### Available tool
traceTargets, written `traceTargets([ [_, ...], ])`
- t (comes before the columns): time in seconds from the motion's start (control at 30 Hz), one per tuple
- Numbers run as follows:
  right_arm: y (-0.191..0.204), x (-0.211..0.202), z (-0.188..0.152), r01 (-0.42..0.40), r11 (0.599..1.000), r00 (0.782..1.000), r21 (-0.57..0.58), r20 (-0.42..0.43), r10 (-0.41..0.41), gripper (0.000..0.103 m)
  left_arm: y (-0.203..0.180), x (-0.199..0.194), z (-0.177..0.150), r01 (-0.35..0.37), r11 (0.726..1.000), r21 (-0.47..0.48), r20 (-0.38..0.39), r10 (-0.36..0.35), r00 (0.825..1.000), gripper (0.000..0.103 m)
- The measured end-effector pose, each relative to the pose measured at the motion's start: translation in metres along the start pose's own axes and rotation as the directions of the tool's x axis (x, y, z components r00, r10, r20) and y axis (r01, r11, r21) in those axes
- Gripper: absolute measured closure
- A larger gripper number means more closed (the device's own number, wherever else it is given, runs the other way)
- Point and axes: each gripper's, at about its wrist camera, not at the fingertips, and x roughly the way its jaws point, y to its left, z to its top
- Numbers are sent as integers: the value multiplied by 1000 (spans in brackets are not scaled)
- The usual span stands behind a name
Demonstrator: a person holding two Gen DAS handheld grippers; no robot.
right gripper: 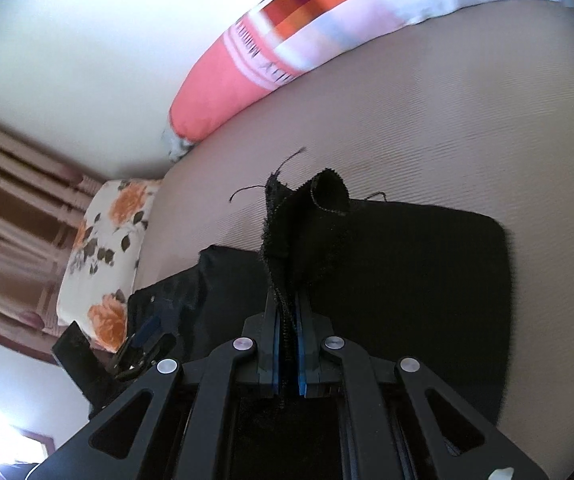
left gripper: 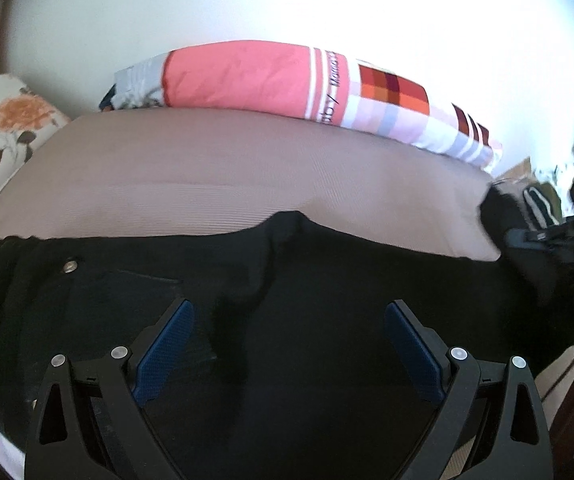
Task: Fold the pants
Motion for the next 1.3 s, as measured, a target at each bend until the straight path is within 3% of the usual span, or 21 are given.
traceTargets([
  [0.2, 31, 66, -5, -36, 999, 995, -41, -92, 32, 96, 18, -13, -4, -9, 1000, -28, 10, 9, 1000, 7],
  [0.4, 56, 116, -19, -20, 993, 982, -116, -187, -2, 96, 27, -20, -6, 7, 999, -40, 11, -7, 1000, 7],
  [0.53, 66, 131, -25, -6, 986, 976, -165, -214, -30, 96, 28, -21, -6, 56, 997, -52, 7, -56, 998, 7],
  [0.6, 68, 134, -25, -4, 985, 973, -175, -227, -36, 93, 26, -20, -6, 81, 995, -54, -1, -82, 997, 7],
  [0.7, 67, 131, -25, -29, 990, 968, -141, -253, -7, 71, 20, -16, -5, 133, 990, -55, -38, -135, 990, 7],
  [0.83, 71, 106, -26, -19, 987, 980, -161, -196, -13, 67, 9, -13, -2, 187, 982, -40, -77, -189, 979, 7],
  [0.97, 62, 67, -30, 44, 988, 993, -147, -103, -59, 61, 1, 0, 1, 277, 958, -77, -151, -286, 946, 13],
  [1.03, 53, 47, -34, 57, 990, 995, -133, -72, -67, 61, 0, 13, 3, 320, 939, -124, -203, -339, 919, 25],
  [1.17, 36, 21, -40, 85, 993, 996, -87, -25, -88, 60, 2, 39, 6, 327, 922, -207, -295, -378, 878, 41],
  [1.2, 31, 15, -41, 84, 994, 996, -70, -17, -86, 60, 4, 46, 7, 322, 917, -235, -319, -386, 866, 41],
  [1.3, 16, 5, -46, 74, 997, 997, -12, 7, -74, 60, 8, 59, 9, 301, 912, -280, -351, -389, 852, 42],
])
